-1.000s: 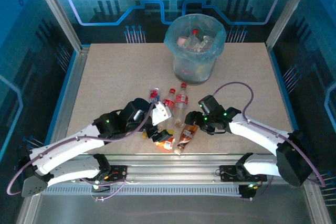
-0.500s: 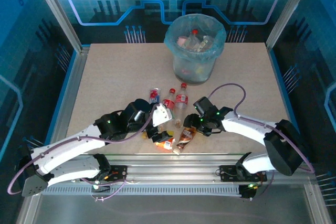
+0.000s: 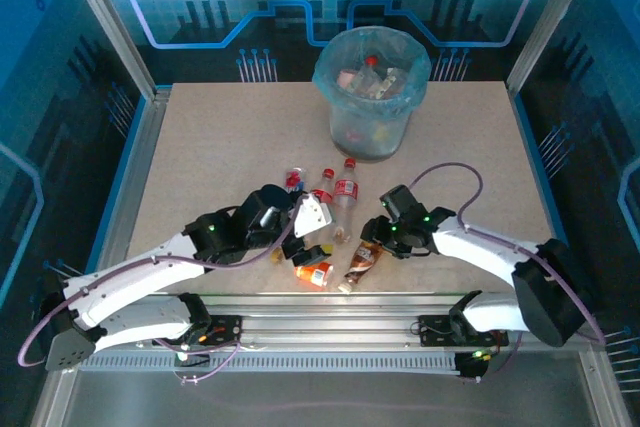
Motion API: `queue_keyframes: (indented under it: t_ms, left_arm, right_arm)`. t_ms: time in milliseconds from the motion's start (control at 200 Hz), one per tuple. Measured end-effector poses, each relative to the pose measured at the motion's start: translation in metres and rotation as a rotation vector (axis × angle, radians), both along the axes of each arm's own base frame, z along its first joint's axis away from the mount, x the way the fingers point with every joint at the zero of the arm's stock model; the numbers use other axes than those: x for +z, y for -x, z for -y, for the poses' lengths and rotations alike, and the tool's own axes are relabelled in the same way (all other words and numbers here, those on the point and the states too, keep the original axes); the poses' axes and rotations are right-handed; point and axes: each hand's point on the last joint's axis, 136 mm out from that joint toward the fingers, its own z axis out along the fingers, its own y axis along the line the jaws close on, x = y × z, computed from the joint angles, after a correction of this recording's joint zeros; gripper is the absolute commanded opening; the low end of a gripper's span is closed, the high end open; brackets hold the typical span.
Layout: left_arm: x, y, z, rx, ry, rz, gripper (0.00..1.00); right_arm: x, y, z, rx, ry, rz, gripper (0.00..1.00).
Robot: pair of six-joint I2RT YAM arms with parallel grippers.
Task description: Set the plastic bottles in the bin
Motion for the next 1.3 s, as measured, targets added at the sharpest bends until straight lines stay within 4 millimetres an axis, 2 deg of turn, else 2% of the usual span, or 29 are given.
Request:
queue_keyframes:
  t_ms: [155,235,495,660,830,980,1165,1301]
  left_arm:
    - [0.015,-0.012,0.01,0.016,0.01,0.018,0.95]
    - [0.023,-0.021,0.018,0.032,0.015,0.023,0.94]
    - [0.054,-0.056,0.046,0.124,0.085,0.003,0.92]
    - [0.078,-0.085,0.054,0.213,0.163,-0.027,0.91]
    - [0.107,-0.11,0.052,0.293,0.26,-0.037,0.91]
    - [0.126,-0.133,0.041,0.372,0.345,-0.043,0.9]
    - [0.145,-0.162,0.027,0.453,0.414,-0.038,0.9]
    - [0.164,-0.183,0.022,0.492,0.464,-0.024,0.9]
  right_arm:
    - [0.022,-0.005,0.023,-0.021,0.04,0.074,0.54]
    - [0.042,-0.007,0.033,-0.008,0.077,0.133,0.54]
    - [0.136,-0.028,0.064,0.024,0.212,0.415,0.5]
    - [0.19,-0.036,0.078,0.052,0.298,0.577,0.5]
    - [0.228,-0.037,0.086,0.091,0.352,0.721,0.49]
    - [0.26,-0.043,0.09,0.124,0.408,0.823,0.48]
    - [0.32,-0.058,0.085,0.139,0.439,0.973,0.48]
    - [0.356,-0.067,0.08,0.138,0.439,1.067,0.47]
